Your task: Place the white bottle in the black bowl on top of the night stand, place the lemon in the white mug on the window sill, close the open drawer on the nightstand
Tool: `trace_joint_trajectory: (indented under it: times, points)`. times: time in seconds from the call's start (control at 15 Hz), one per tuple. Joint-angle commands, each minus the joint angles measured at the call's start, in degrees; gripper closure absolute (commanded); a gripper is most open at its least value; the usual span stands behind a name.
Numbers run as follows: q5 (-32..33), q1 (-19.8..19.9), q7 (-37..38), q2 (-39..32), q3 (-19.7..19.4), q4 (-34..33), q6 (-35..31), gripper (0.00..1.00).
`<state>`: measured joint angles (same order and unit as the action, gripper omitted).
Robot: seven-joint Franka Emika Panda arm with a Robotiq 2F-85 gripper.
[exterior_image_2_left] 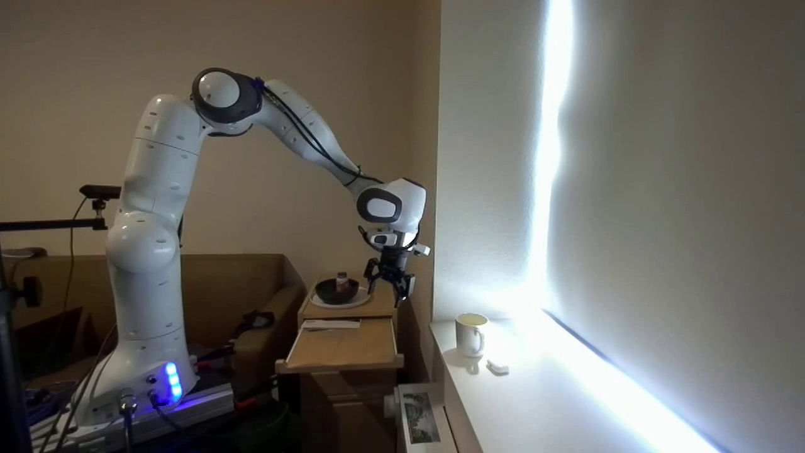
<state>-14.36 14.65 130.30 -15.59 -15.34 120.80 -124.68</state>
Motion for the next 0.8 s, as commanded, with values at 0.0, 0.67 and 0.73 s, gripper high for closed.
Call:
trace_joint_trajectory:
  times: [0.0,0.67,0.73]
  points:
    - [3.01,-3.25,8.3,0.24,-1.06,9.16,-7.8,0.0]
    - [0.33,-3.9,11.72,-2.98,-0.35,12.53,-11.02,0.0]
    - [-0.31,-4.02,13.39,-4.53,-0.35,12.64,-12.52,0.0]
